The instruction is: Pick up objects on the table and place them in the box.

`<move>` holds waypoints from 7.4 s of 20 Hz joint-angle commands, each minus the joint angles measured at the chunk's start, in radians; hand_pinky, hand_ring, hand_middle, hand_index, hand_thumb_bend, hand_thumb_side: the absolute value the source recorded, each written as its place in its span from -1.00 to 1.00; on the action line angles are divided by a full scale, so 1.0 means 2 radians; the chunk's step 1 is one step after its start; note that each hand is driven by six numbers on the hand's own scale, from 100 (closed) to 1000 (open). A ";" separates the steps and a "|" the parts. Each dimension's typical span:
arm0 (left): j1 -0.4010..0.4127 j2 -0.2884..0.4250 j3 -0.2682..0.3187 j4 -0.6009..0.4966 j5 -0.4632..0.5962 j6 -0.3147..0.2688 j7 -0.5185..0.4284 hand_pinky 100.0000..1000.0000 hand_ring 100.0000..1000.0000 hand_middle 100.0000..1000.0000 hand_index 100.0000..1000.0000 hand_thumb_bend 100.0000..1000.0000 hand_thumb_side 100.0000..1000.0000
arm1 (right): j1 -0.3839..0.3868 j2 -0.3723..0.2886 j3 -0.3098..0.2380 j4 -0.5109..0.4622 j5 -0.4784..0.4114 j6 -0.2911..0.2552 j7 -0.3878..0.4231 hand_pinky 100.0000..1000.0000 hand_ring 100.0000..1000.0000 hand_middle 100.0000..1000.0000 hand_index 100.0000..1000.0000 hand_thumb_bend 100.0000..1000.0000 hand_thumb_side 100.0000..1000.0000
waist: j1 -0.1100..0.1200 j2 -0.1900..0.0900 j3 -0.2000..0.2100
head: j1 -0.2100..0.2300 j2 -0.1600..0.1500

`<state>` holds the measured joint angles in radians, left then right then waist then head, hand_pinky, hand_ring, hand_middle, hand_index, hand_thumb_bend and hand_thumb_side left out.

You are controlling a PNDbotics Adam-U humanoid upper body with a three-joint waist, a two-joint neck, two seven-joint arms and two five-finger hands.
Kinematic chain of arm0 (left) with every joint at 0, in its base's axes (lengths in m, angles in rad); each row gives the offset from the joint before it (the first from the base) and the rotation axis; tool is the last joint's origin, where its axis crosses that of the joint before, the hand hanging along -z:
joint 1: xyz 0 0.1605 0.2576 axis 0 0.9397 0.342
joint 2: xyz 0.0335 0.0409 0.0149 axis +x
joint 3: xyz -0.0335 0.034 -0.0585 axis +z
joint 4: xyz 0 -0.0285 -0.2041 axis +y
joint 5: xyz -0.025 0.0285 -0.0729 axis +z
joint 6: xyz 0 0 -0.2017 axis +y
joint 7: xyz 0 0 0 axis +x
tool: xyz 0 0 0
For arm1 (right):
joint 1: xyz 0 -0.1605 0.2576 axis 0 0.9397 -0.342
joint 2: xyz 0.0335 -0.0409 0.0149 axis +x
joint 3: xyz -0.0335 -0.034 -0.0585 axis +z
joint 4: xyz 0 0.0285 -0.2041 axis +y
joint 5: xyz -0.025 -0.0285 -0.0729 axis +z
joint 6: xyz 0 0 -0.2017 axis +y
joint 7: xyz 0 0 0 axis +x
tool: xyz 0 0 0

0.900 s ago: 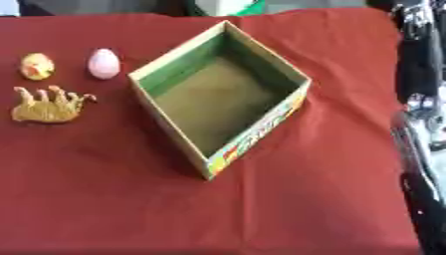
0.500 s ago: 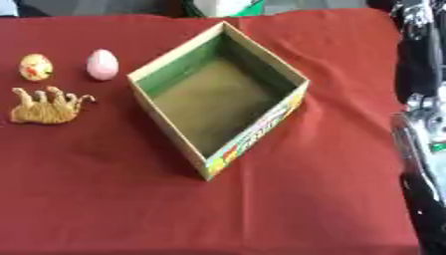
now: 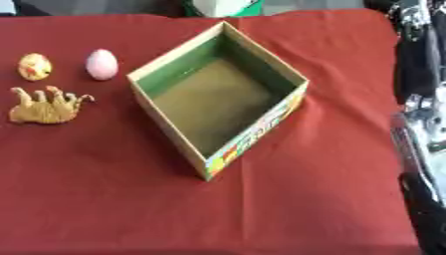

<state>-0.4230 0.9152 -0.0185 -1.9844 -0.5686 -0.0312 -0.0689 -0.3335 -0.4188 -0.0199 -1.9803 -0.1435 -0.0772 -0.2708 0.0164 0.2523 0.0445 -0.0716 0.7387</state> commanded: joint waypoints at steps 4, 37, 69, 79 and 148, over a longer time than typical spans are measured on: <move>-0.032 0.046 -0.013 -0.008 -0.025 -0.007 -0.090 0.44 0.55 0.58 0.86 -1.00 0.71 | -0.005 -0.014 0.002 -0.010 -0.005 0.000 0.005 0.40 0.25 -0.01 0.62 -1.00 0.30 | 0.000 -0.009 -0.001 | 0.003 -0.002; -0.184 0.003 -0.126 0.165 -0.030 -0.053 -0.418 0.71 0.82 0.83 1.00 -0.31 0.35 | -0.011 -0.011 0.015 -0.010 -0.011 0.005 0.024 0.40 0.26 -0.02 0.61 -1.00 0.28 | 0.003 0.000 -0.009 | 0.040 -0.013; -0.194 -0.035 -0.129 0.291 -0.124 -0.092 -0.400 0.46 0.63 0.70 1.00 0.43 0.80 | -0.013 -0.007 0.016 -0.010 -0.008 0.009 0.028 0.41 0.24 -0.05 0.57 -1.00 0.26 | 0.001 0.025 -0.013 | 0.048 -0.029; -0.199 -0.049 -0.121 0.326 -0.147 -0.072 -0.378 0.60 0.80 0.86 1.00 0.35 0.80 | -0.014 -0.005 0.017 -0.010 -0.008 0.010 0.028 0.42 0.22 -0.06 0.55 -1.00 0.25 | 0.000 0.032 -0.015 | 0.052 -0.034; -0.205 -0.069 -0.111 0.349 -0.104 -0.072 -0.324 -0.36 -0.17 -0.40 -0.28 -1.00 -0.66 | -0.005 0.005 0.016 -0.010 -0.005 0.029 0.033 0.43 0.23 -0.09 0.53 -1.00 0.21 | 0.000 0.049 -0.015 | 0.053 -0.032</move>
<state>-0.8165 0.7477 -0.2592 -1.2689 -0.7903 -0.1788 -0.7133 -0.3363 -0.3994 0.0190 -1.9803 -0.1594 -0.0220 -0.2055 0.0158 0.3756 0.0137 0.0375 0.6687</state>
